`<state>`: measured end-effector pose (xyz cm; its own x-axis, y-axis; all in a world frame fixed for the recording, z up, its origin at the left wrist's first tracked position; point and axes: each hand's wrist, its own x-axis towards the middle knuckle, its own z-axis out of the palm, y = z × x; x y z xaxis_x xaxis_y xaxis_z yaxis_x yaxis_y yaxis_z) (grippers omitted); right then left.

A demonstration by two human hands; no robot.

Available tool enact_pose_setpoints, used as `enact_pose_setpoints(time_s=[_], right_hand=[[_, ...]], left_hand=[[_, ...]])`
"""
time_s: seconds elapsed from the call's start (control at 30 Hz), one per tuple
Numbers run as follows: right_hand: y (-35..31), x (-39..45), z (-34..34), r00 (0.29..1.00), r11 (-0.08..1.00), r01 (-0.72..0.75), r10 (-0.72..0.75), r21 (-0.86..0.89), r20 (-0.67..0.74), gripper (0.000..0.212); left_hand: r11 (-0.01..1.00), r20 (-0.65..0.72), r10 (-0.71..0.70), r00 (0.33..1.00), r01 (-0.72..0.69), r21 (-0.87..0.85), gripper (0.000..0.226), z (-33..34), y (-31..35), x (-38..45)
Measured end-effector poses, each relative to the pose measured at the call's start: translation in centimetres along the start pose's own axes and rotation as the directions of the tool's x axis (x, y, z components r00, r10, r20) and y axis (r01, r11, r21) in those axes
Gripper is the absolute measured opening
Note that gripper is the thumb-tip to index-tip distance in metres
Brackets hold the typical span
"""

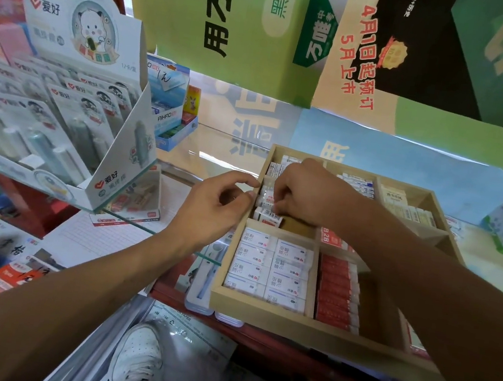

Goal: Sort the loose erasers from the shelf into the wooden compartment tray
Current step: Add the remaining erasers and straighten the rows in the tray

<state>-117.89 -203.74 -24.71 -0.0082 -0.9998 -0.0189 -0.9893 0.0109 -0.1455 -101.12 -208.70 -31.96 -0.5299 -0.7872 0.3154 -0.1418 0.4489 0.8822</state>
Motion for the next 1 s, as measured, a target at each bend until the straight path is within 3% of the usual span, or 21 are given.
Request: enact_pose_setpoints(time_s=[0.2, 0.5, 0.57, 0.67, 0.8, 1.0], right_hand=[[0.5, -0.6, 0.6, 0.998, 0.995, -0.016, 0.021, 0.094, -0.053, 0.009], [0.7, -0.9, 1.8, 0.958, 0.981, -0.054, 0.103, 0.185, -0.267, 0.007], [0.7, -1.6, 1.3, 0.962, 0.960, -0.027, 0.101, 0.280, -0.254, 0.007], [0.5, -3.0, 0.4, 0.992, 0.937, 0.037, 0.007, 0.347, -0.124, 0.003], [0.3, -2.7, 0.5, 0.999, 0.958, 0.049, -0.047, 0.282, -0.012, 0.015], [0.2, -2.0, 2.0, 0.987, 0.986, -0.004, 0.030, 0.166, -0.155, 0.009]], left_hand=[[1.000, -0.003, 0.010, 1.000, -0.010, 0.011, 0.018, 0.0, -0.1, 0.0], [1.000, -0.005, 0.003, 1.000, -0.003, 0.021, 0.018, 0.0, -0.1, 0.0], [1.000, -0.009, 0.009, 1.000, -0.009, 0.024, 0.018, 0.0, -0.1, 0.1], [1.000, -0.010, 0.007, 1.000, -0.006, 0.029, 0.018, 0.0, 0.0, 0.1], [1.000, -0.015, 0.003, 1.000, -0.002, 0.031, 0.017, 0.0, -0.2, 0.1], [1.000, -0.012, 0.000, 1.000, 0.000, 0.022, 0.017, 0.0, 0.0, 0.0]])
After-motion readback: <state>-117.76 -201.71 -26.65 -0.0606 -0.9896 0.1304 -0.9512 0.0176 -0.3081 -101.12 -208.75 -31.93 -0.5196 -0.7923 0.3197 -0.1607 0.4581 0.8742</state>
